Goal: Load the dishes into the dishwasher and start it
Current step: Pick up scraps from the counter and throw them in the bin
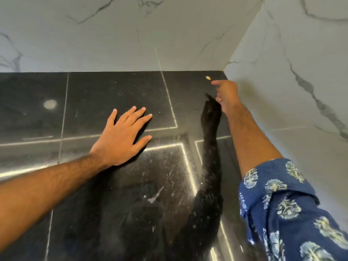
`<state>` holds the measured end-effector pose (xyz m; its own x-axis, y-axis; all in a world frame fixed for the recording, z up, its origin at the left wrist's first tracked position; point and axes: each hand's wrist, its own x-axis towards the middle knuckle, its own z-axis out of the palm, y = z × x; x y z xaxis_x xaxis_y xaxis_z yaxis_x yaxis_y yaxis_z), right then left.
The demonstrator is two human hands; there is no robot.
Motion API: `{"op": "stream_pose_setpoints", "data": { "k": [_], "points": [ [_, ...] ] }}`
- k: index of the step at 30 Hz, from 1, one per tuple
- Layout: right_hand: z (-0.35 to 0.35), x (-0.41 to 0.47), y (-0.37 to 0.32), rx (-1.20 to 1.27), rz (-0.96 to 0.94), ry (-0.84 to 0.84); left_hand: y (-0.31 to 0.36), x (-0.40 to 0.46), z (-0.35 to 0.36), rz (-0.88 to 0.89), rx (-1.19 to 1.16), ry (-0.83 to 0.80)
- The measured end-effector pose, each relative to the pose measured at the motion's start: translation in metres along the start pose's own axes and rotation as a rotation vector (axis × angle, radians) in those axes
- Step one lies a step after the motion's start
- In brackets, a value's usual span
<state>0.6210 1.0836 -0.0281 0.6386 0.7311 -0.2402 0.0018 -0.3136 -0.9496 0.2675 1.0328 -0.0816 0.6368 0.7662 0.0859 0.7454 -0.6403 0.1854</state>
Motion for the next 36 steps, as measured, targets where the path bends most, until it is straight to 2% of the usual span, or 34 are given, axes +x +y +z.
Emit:
{"op": "stream_pose_setpoints", "data": {
  "k": [2,5,13,19,23,30,36],
  "points": [
    [0.007,0.02,0.002,-0.468,-0.216,0.069,0.003,0.0,-0.002,-0.002,-0.007,-0.005],
    [0.012,0.034,0.008,-0.712,-0.374,0.094,0.004,0.0,-0.003,-0.004,-0.017,-0.017],
    [0.018,0.039,0.017,-0.779,-0.543,0.189,0.003,0.0,-0.003,-0.005,-0.033,-0.032],
    [0.015,0.031,0.012,-0.877,-0.596,0.004,0.003,0.0,-0.003,-0.005,-0.049,-0.027],
    [0.01,0.026,0.008,-0.938,-0.635,-0.041,0.003,-0.001,-0.003,-0.008,-0.051,-0.024],
    [0.016,0.018,-0.012,-0.958,-0.506,-0.212,0.003,-0.001,-0.004,-0.005,-0.052,-0.017],
    [0.02,0.006,-0.006,-1.143,-0.723,-0.282,0.003,-0.001,-0.003,-0.006,-0.06,-0.016]
  ]
}}
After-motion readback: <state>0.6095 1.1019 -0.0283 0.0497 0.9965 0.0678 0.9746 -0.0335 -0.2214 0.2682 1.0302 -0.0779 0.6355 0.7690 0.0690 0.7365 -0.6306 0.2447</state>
